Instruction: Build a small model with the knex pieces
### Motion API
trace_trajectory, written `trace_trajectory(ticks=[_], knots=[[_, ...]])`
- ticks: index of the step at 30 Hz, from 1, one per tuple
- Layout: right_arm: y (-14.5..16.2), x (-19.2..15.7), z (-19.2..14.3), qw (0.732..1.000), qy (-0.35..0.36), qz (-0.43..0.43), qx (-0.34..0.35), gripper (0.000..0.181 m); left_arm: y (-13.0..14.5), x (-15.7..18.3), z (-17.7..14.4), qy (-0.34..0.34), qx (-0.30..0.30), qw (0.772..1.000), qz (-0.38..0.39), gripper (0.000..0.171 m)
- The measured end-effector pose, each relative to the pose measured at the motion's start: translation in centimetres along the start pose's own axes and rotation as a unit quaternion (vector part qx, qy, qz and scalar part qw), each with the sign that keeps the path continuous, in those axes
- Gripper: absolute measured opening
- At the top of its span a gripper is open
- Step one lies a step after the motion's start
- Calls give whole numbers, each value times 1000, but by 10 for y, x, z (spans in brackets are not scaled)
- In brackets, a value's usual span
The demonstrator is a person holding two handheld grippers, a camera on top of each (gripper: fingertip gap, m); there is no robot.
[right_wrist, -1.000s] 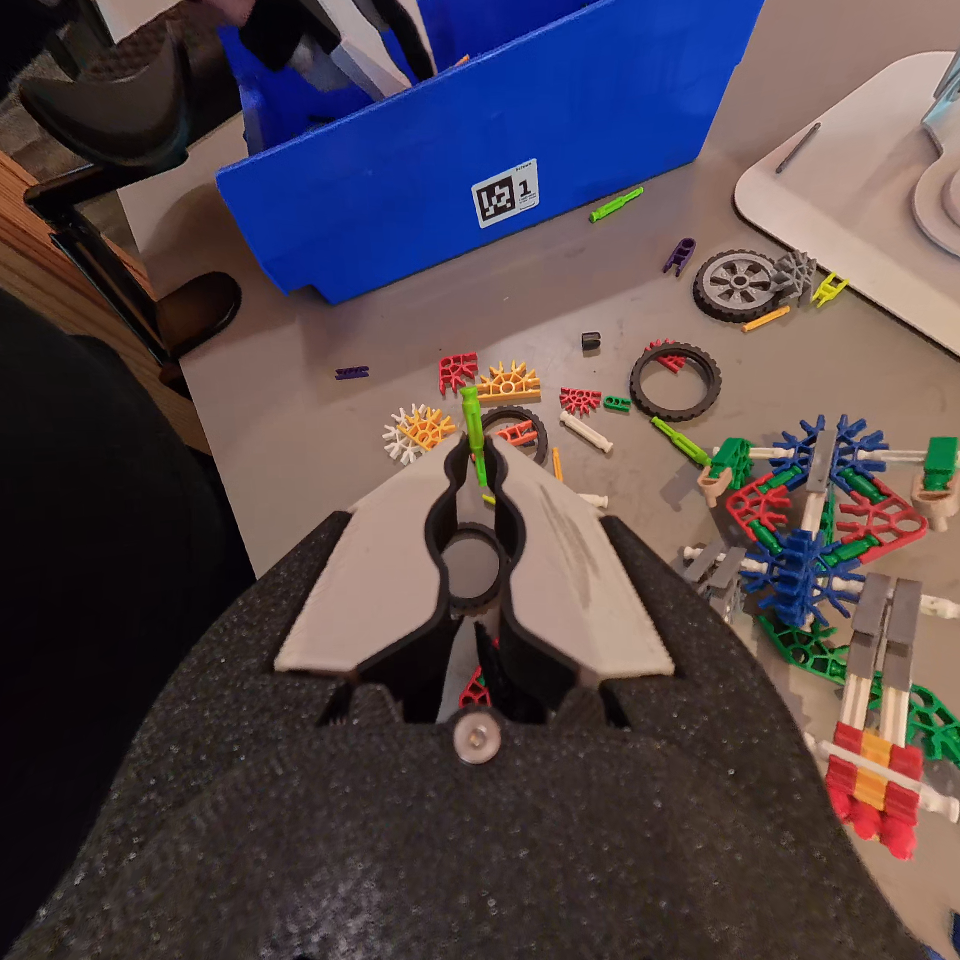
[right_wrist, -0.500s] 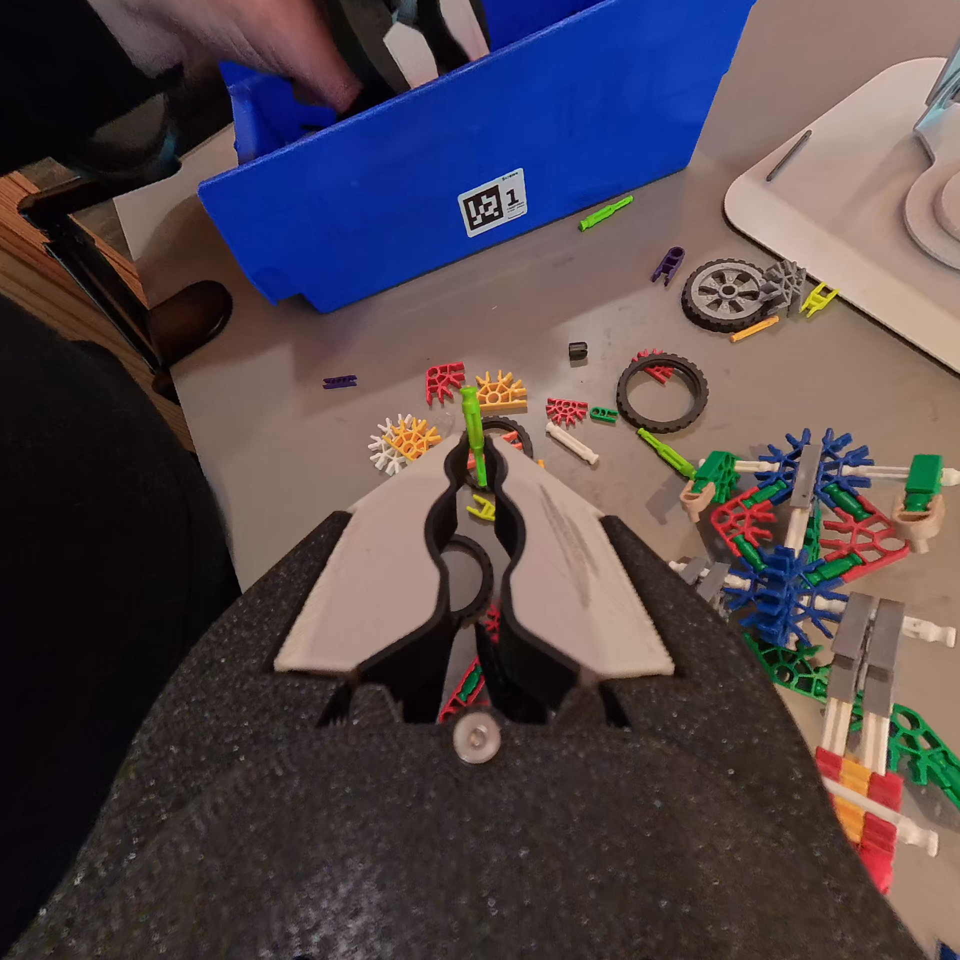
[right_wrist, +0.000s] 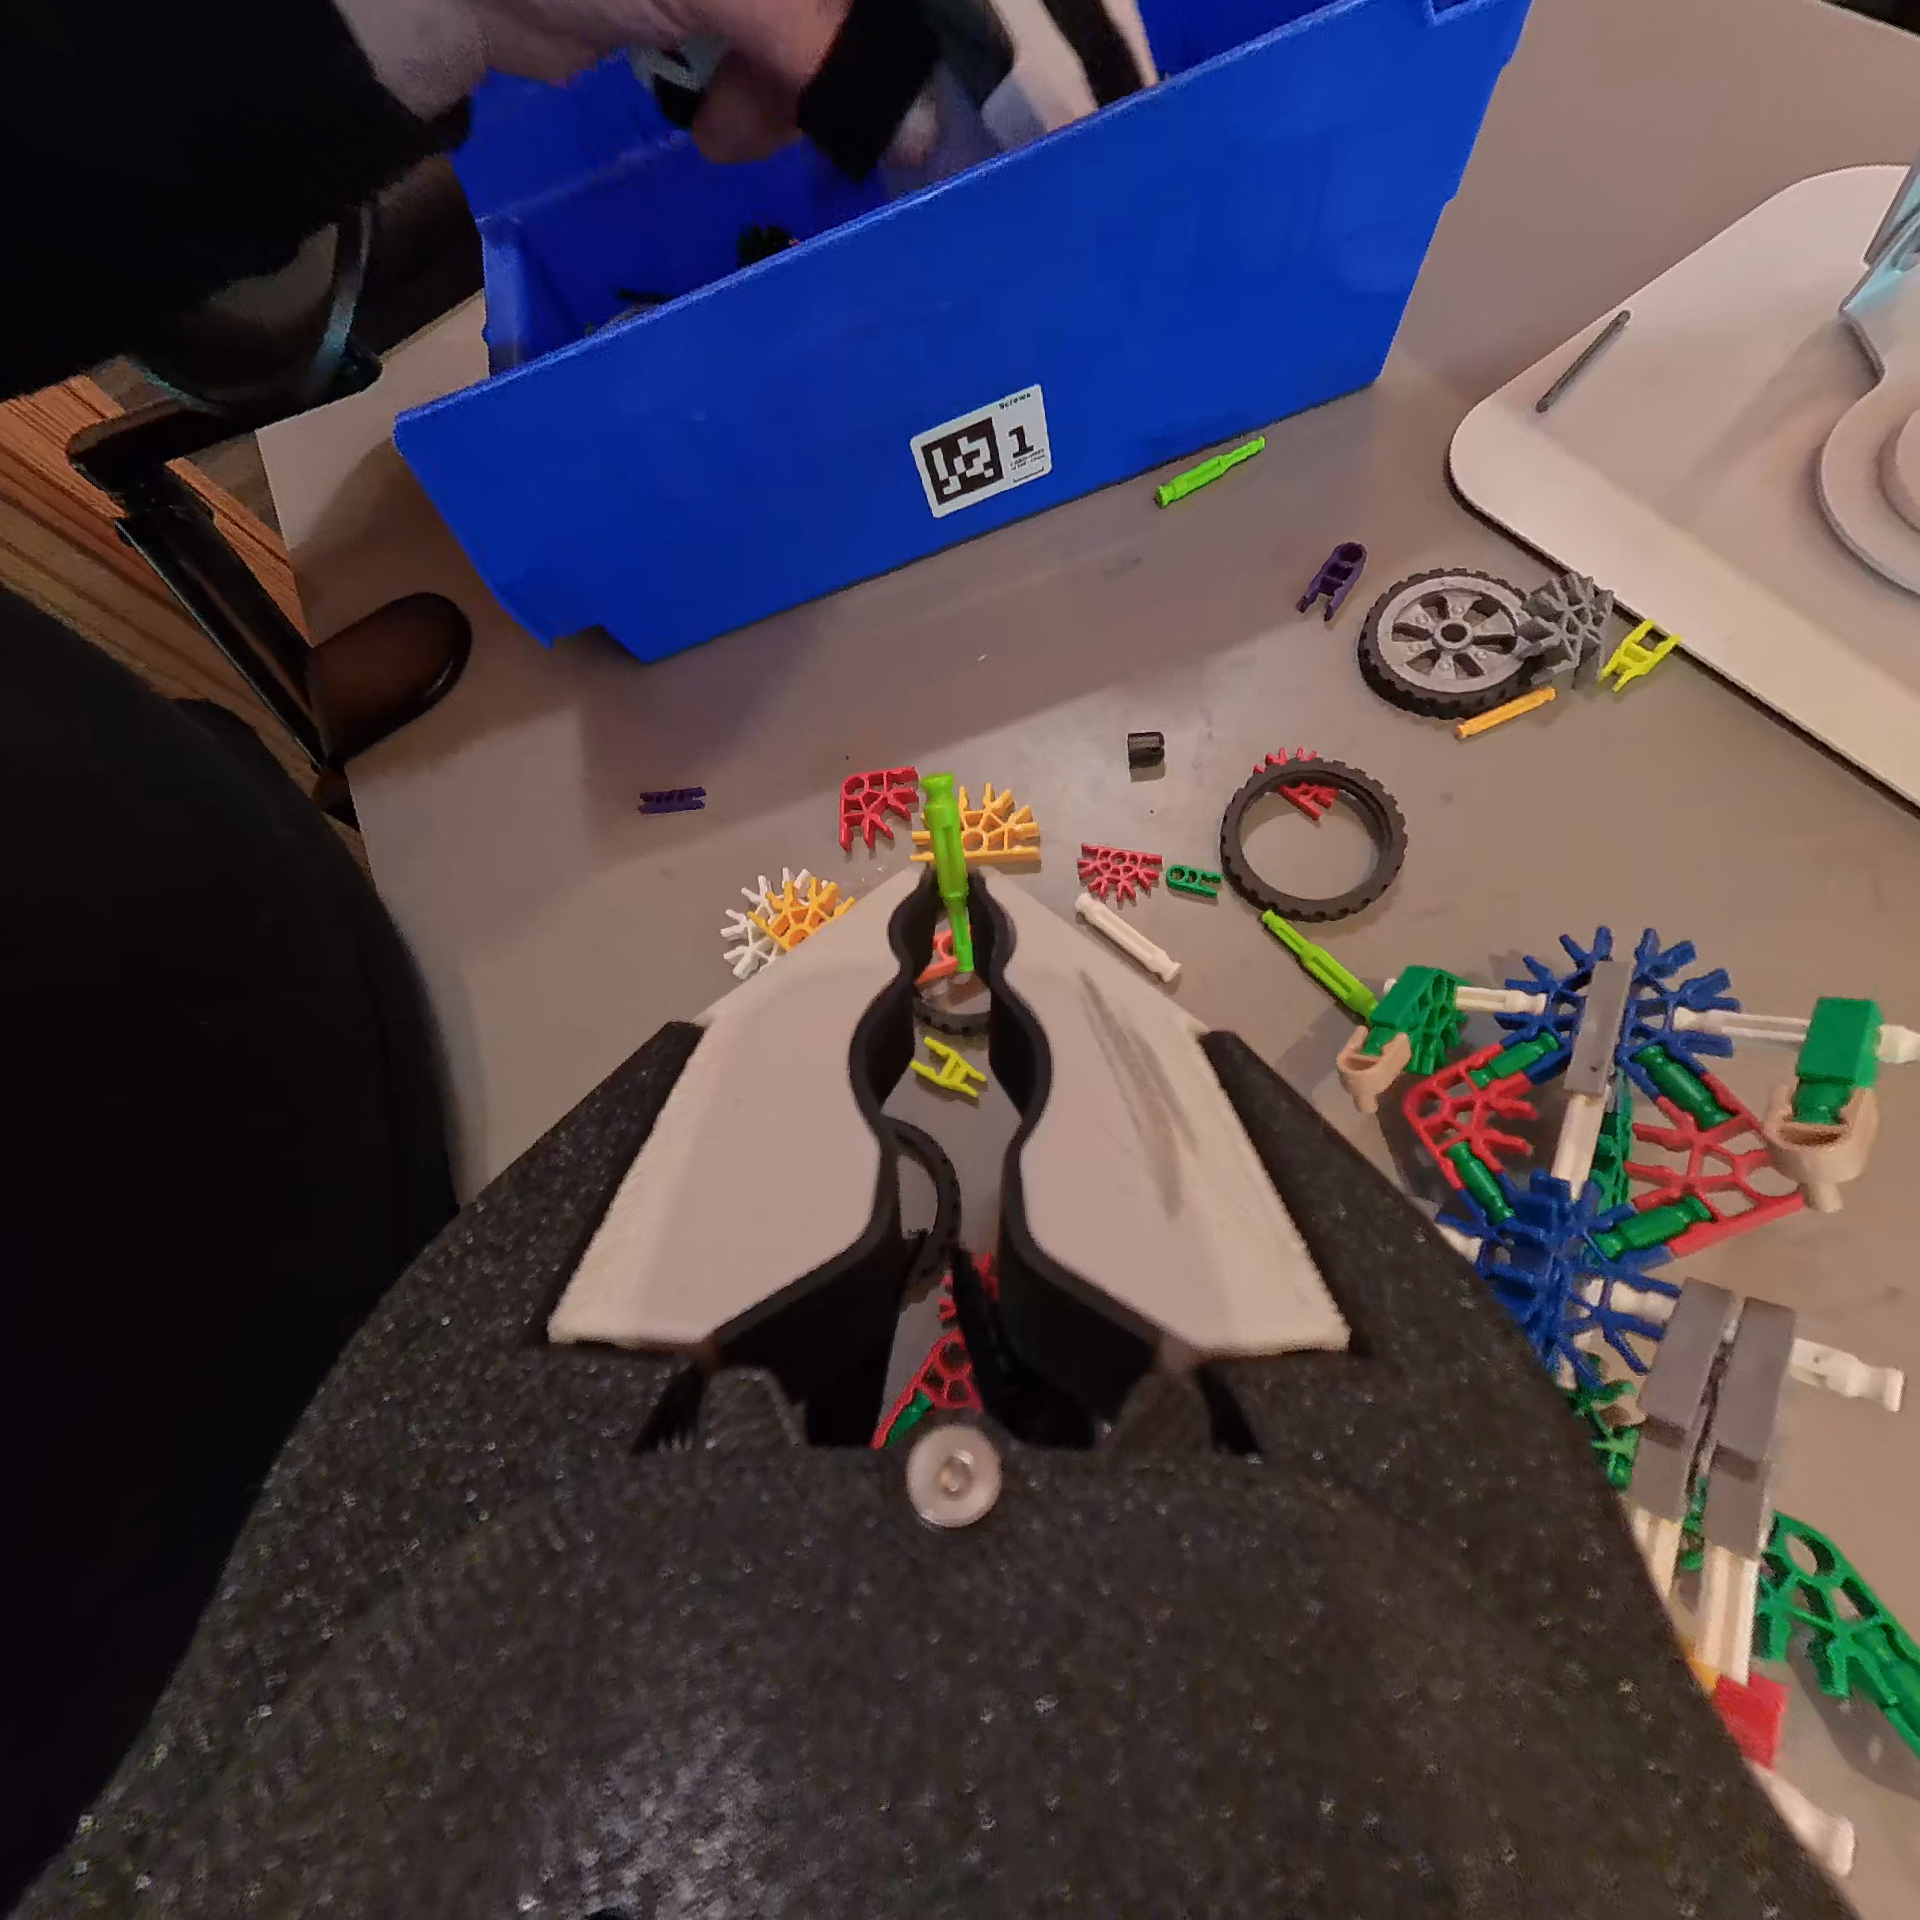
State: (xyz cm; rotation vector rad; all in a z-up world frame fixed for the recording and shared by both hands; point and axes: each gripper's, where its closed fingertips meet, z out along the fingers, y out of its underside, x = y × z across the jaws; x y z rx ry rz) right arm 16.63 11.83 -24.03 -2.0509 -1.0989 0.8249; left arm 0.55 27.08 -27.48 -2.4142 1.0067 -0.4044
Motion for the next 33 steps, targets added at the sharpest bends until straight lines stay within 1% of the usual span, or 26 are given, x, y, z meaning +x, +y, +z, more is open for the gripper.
trace_trajectory(ticks=[2,3,6,9,20,25,33], knots=[[-2,0,0,1000,-1,-2,3,5,-11,-7,10,-9,9,1000,0,27],[-3,1,0,1000,-2,-2,5,5,-12,-8,16,-6,3,1000,-3,27],[-5,2,-1,1000,-2,-2,11,5,-7,-13,33,-5,-21,1000,-9,28],[-3,4,-3,1000,-1,1,13,6,-4,-12,40,-8,-28,1000,-8,23],[-1,8,-3,1000,-10,8,21,5,2,-6,33,-9,-29,999,-11,22],[-3,8,-2,999,-21,8,24,5,0,-2,21,-13,-12,1000,-17,21],[-3,-2,5,999,-46,6,27,5,-12,7,-1,-19,14,1000,-12,22]])
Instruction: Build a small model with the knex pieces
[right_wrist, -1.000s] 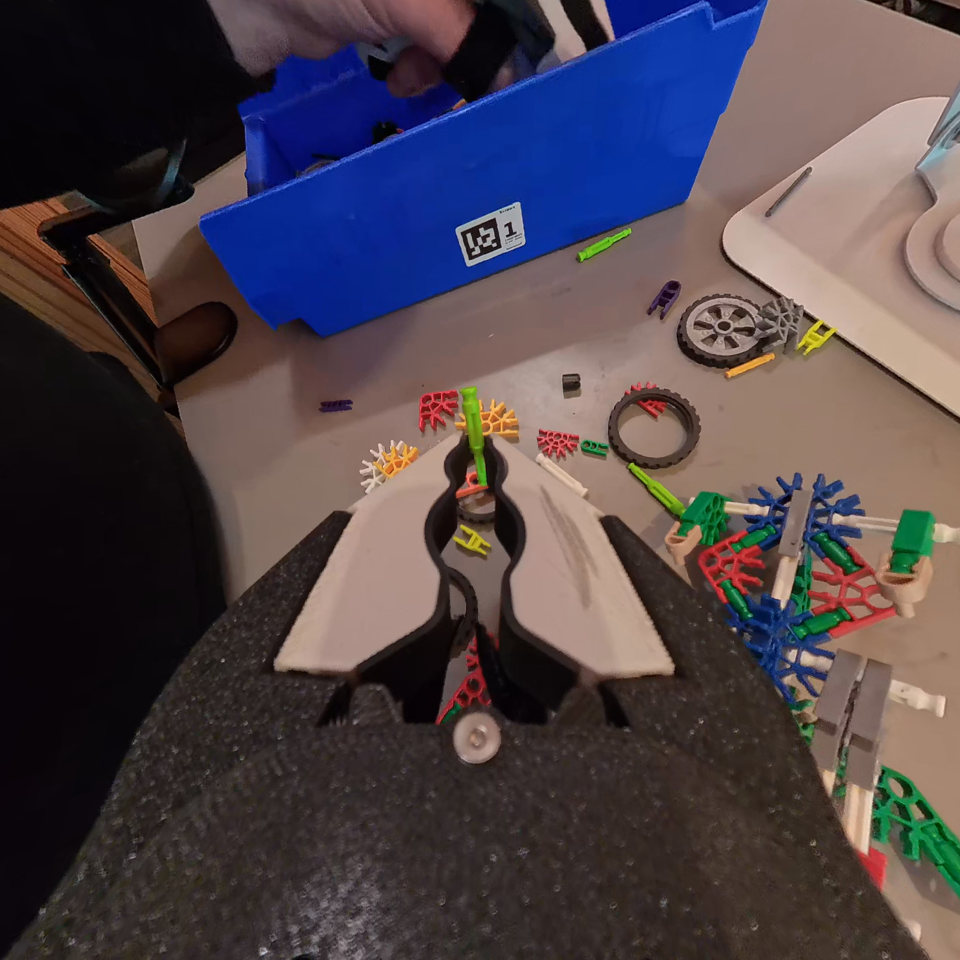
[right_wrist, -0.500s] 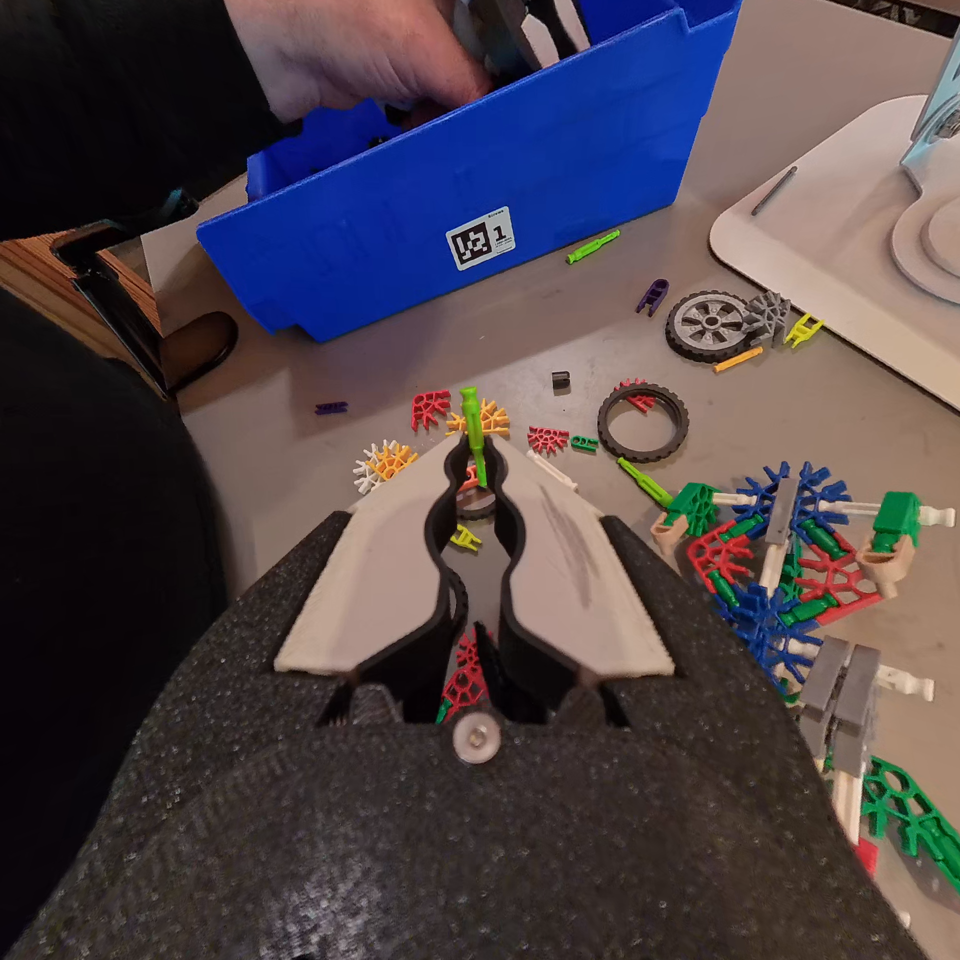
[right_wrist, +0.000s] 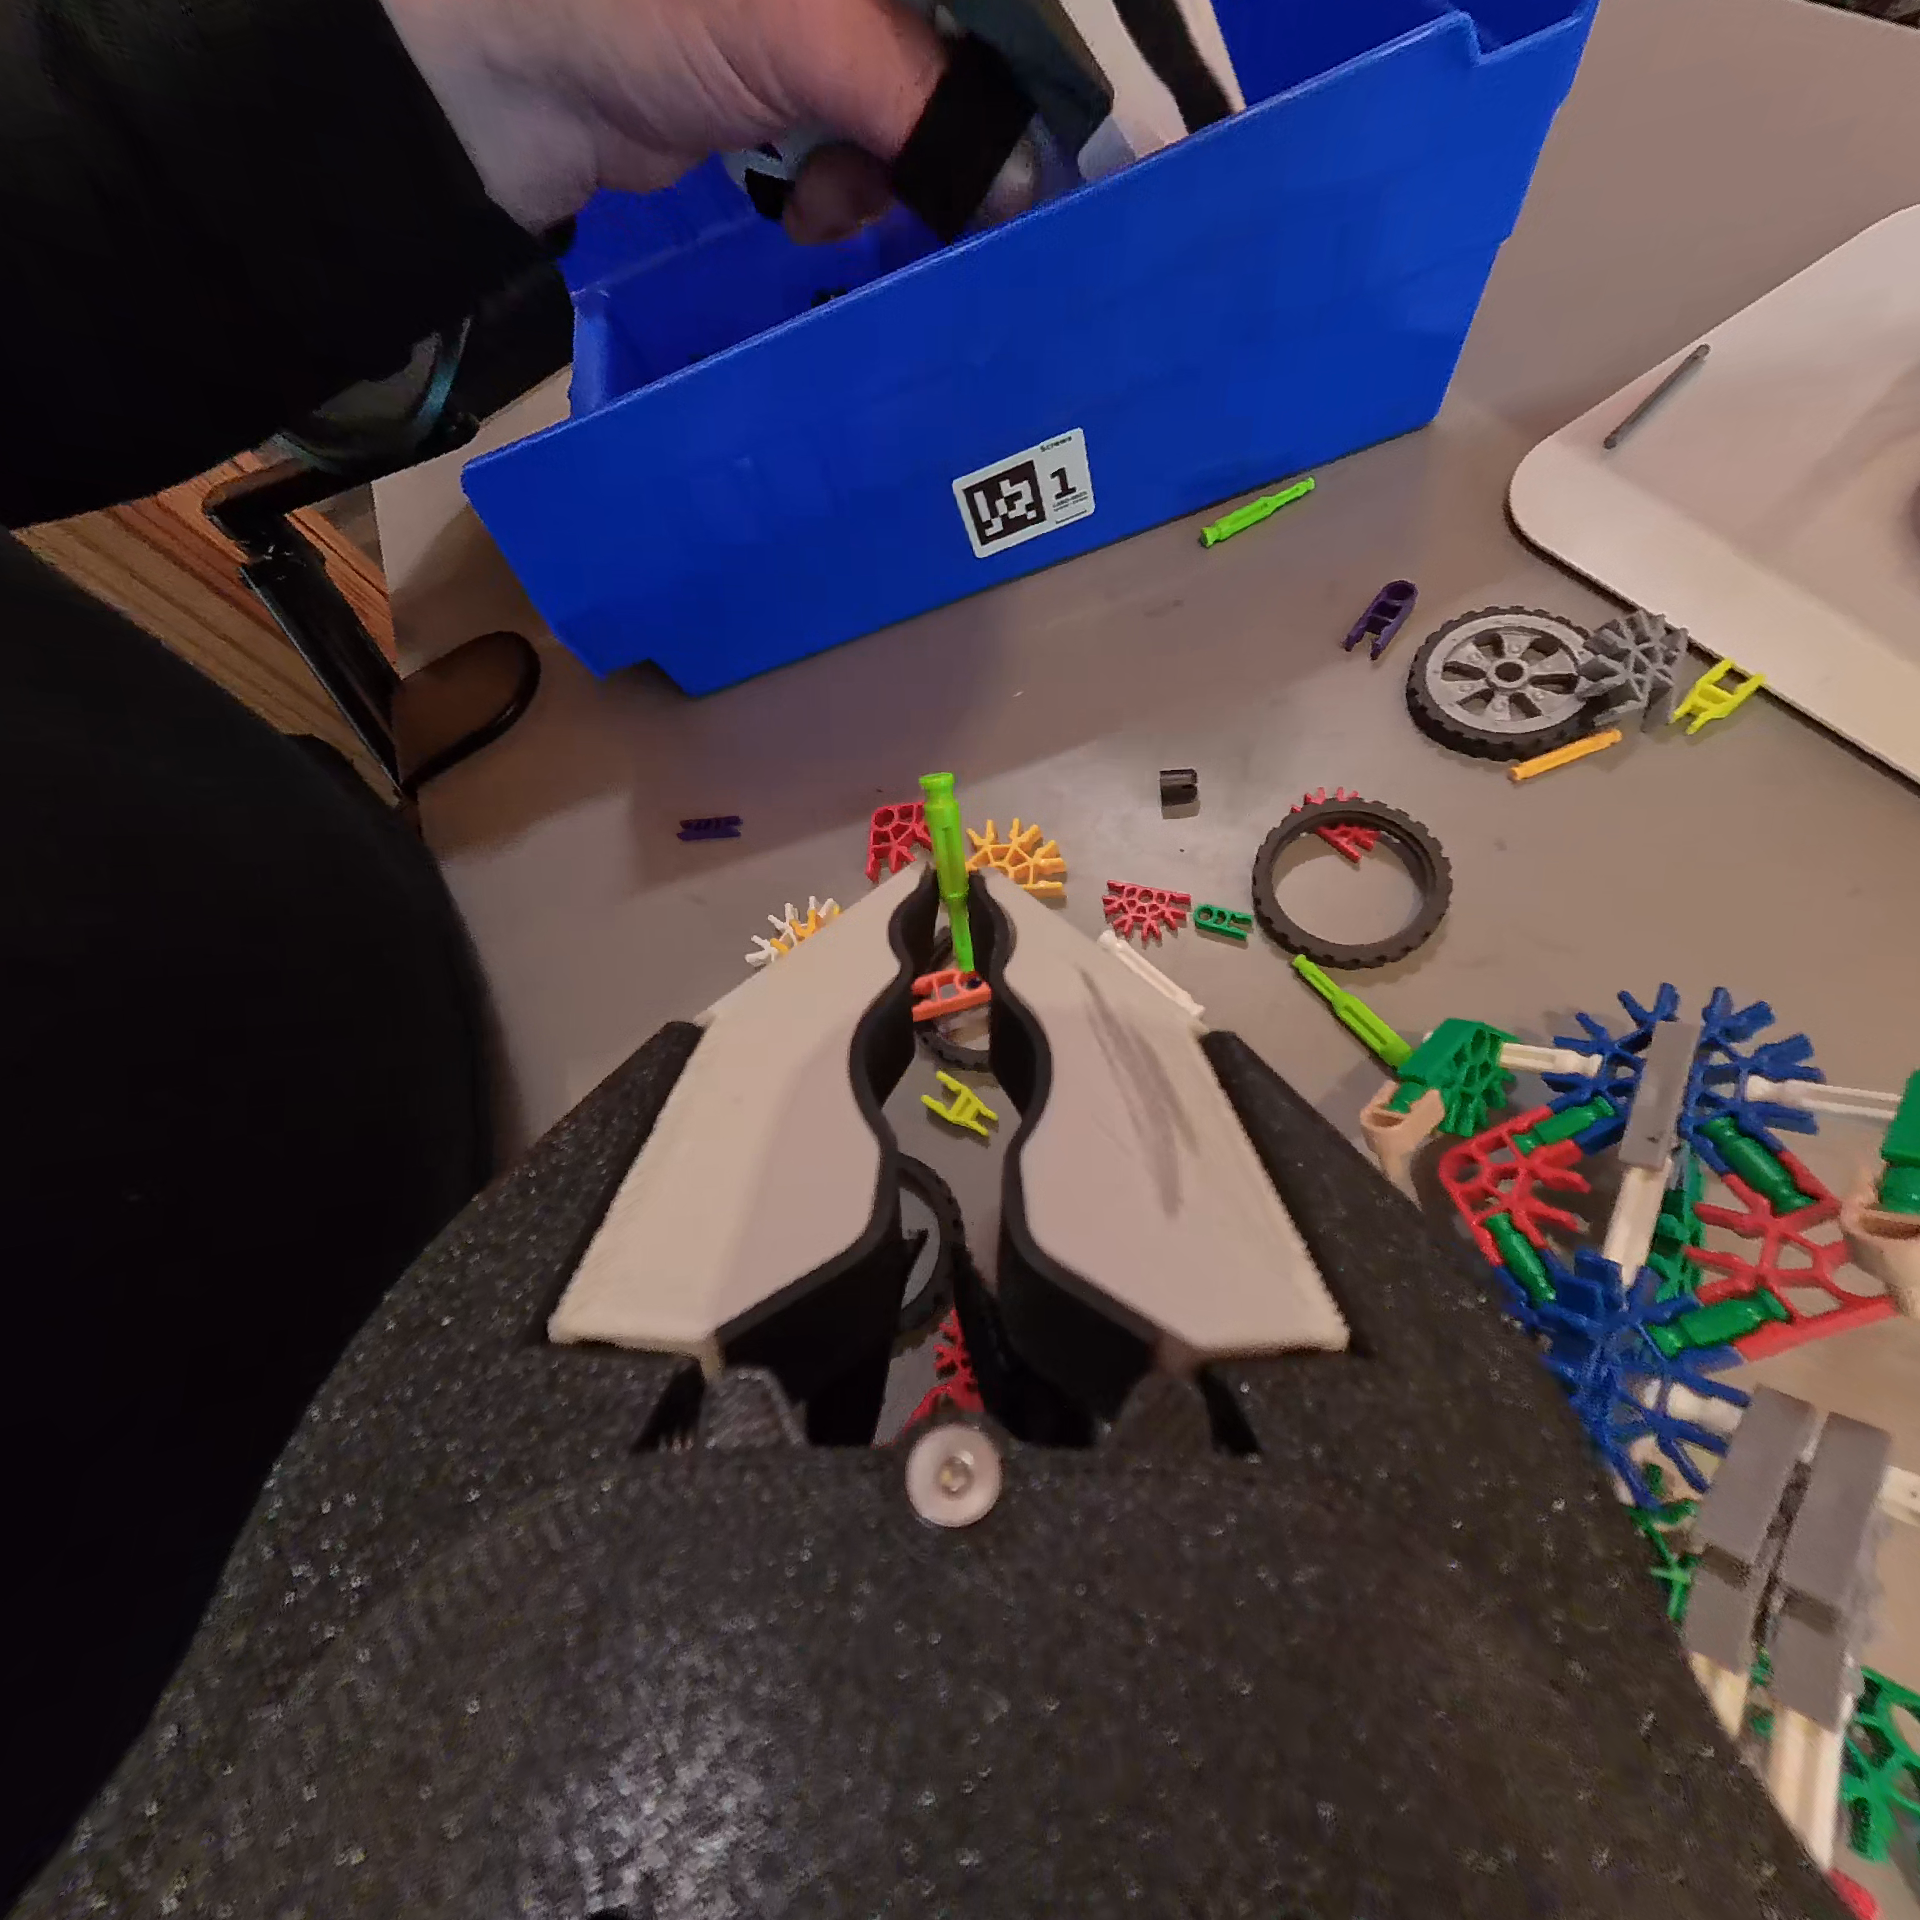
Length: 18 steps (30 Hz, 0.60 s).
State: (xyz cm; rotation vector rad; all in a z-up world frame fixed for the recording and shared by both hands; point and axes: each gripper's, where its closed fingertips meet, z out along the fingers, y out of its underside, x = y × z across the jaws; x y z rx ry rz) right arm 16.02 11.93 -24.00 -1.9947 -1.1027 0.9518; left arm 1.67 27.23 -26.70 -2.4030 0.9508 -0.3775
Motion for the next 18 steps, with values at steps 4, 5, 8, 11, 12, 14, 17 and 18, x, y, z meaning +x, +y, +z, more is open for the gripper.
trace_trajectory(ticks=[4,5,8,11,12,14,17,18], knots=[[-1,-2,1,1000,-7,-1,2,5,-3,4,-7,-4,3,1000,10,22],[-1,-1,1,1000,-8,-1,3,5,-4,5,-8,-5,6,1000,11,22],[-2,-1,-1,1000,-8,-1,6,5,-7,8,-13,-6,12,1000,13,22],[-2,0,-2,1000,-9,1,8,5,-11,11,-18,-6,18,1000,15,22],[-2,0,-2,1000,-10,0,7,5,-13,12,-19,-7,21,1000,17,22],[-2,1,-2,1000,-10,0,7,5,-15,15,-21,-5,24,999,20,22],[-2,1,-2,1000,-11,0,7,5,-19,19,-23,-4,29,999,24,22],[-2,1,-2,1000,-12,0,7,5,-20,20,-24,-4,30,999,25,22]])
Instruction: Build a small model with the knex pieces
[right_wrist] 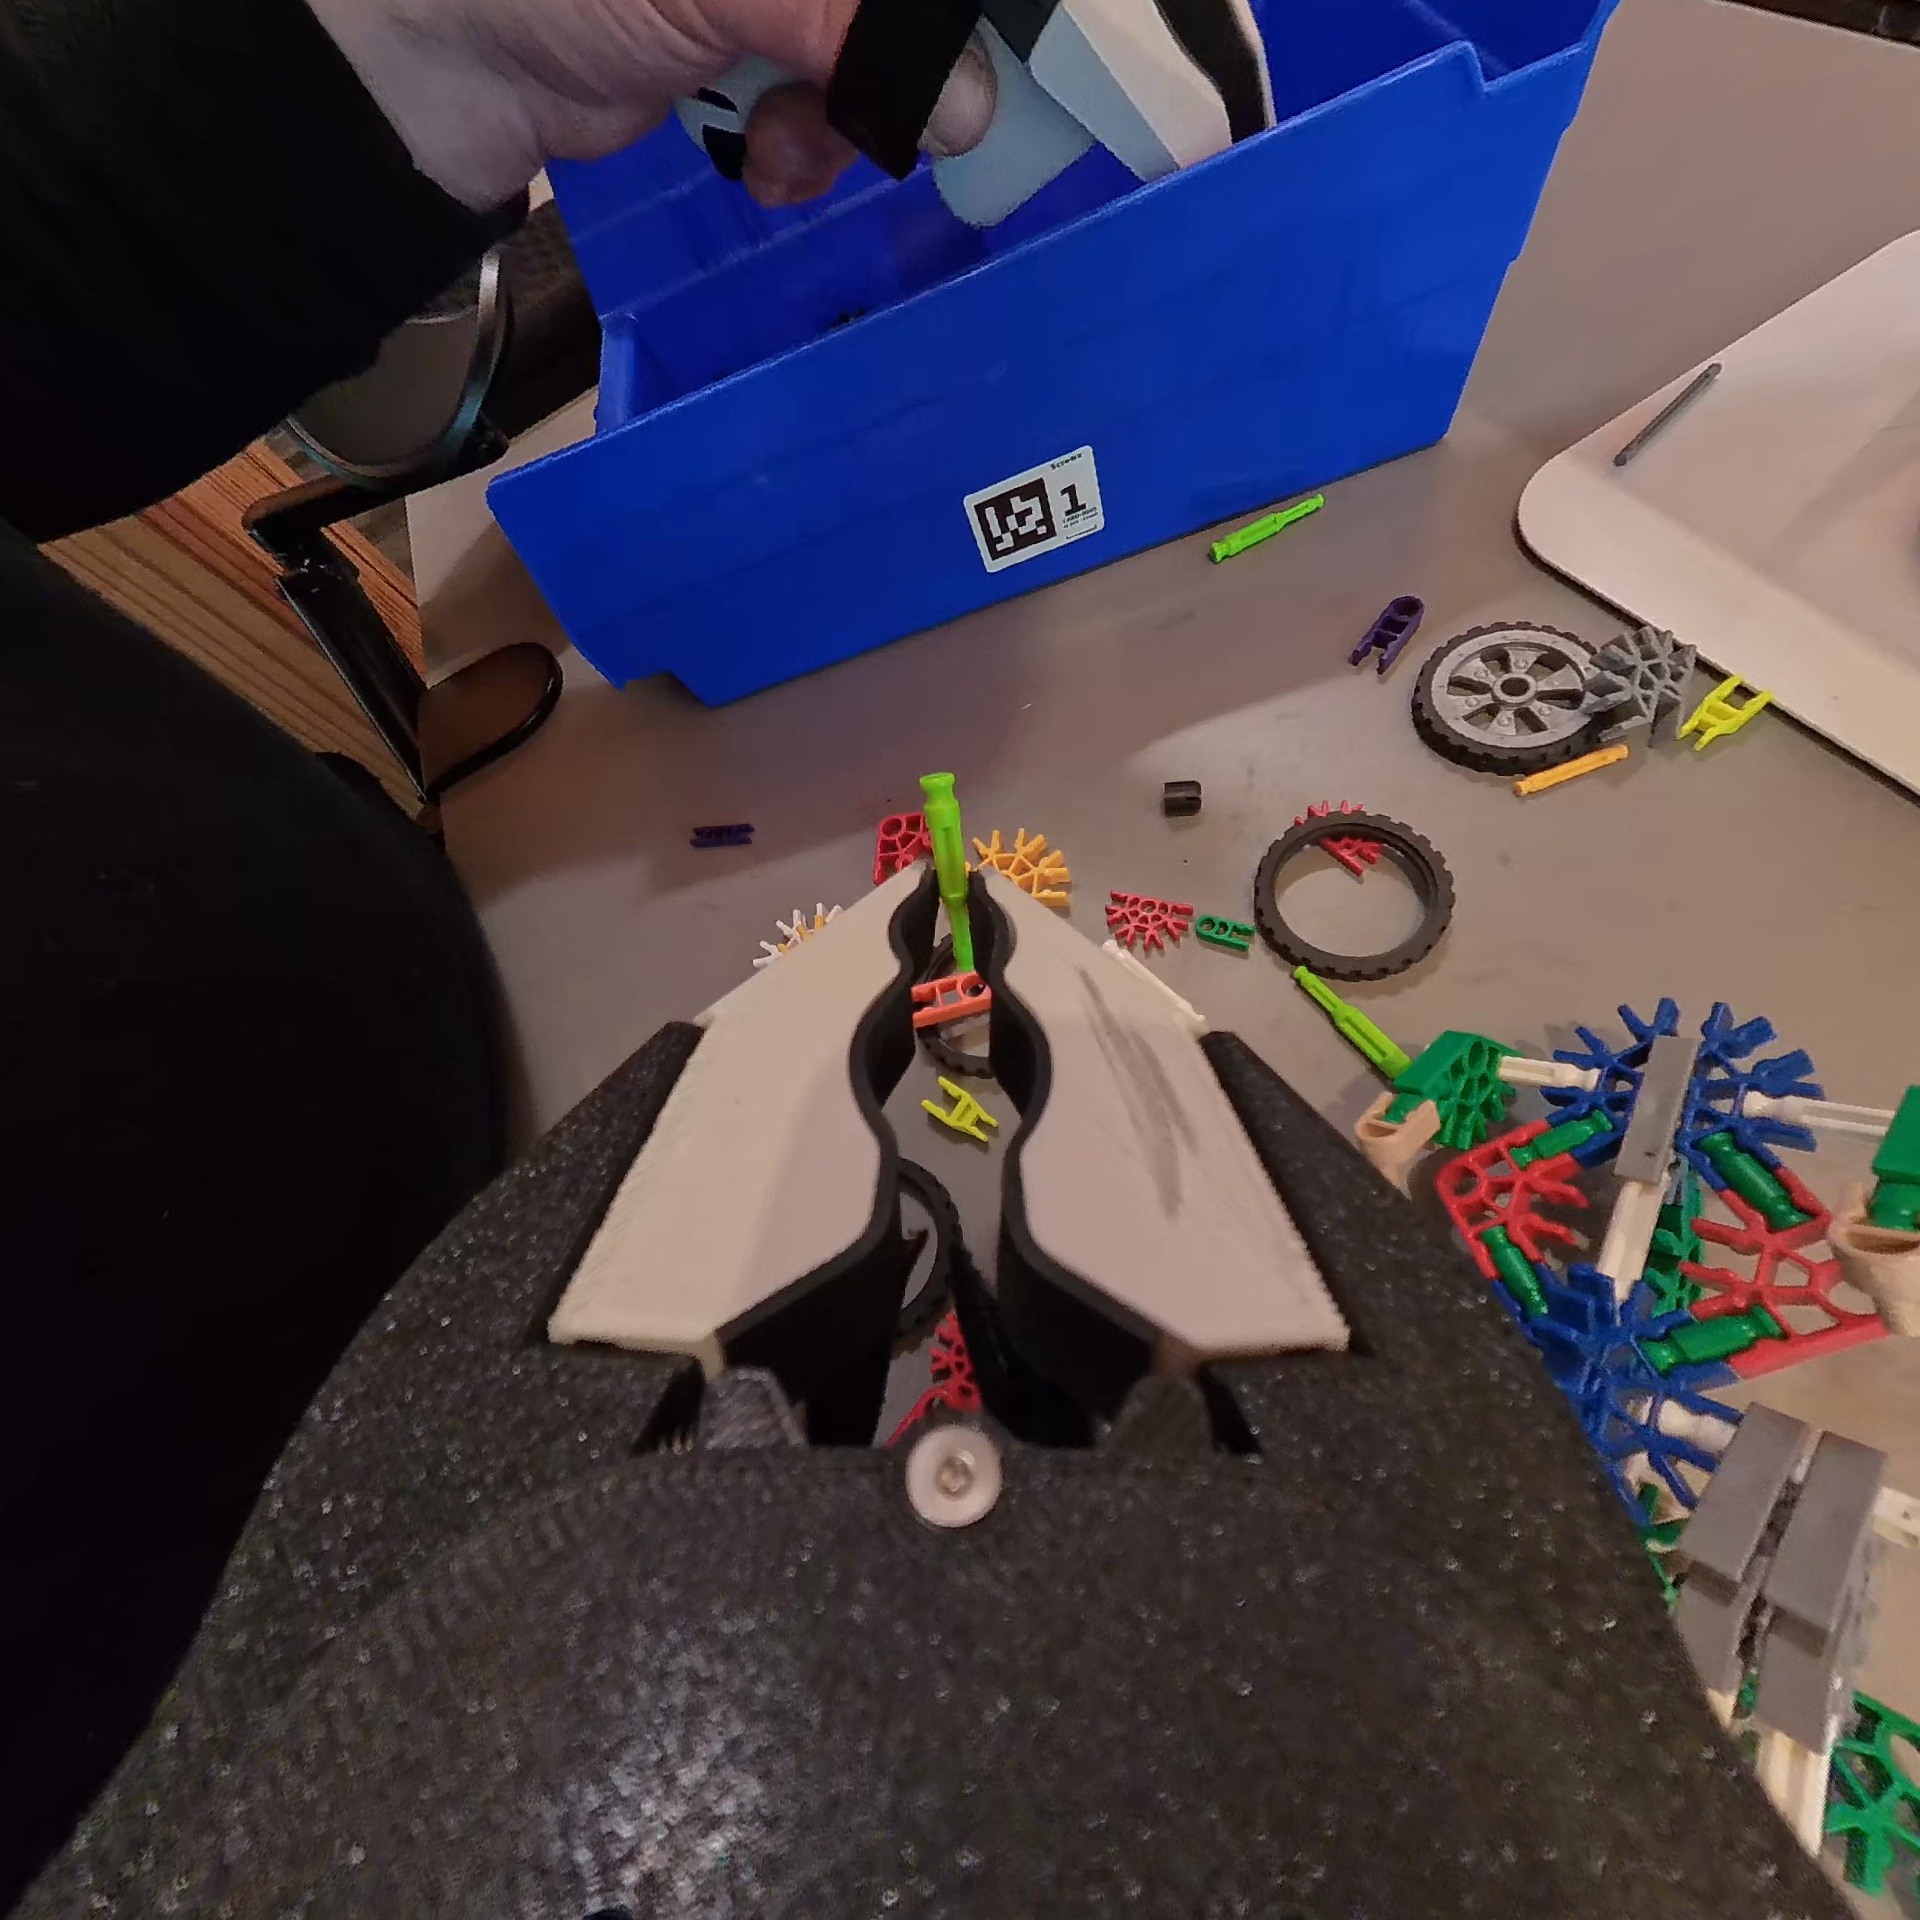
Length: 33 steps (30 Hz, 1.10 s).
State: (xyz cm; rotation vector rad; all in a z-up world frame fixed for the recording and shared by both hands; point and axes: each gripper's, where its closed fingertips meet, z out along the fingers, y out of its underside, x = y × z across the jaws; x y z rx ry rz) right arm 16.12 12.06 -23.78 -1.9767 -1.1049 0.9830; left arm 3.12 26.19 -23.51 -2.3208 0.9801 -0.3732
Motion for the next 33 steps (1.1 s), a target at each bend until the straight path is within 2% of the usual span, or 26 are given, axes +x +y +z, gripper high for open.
trace_trajectory(ticks=[26,33], knots=[[-4,-1,5,1000,-8,-6,-1,5,-14,8,-18,-11,26,1000,14,22],[-4,-3,4,1000,-5,-7,0,5,-28,22,-26,4,46,999,23,22]])
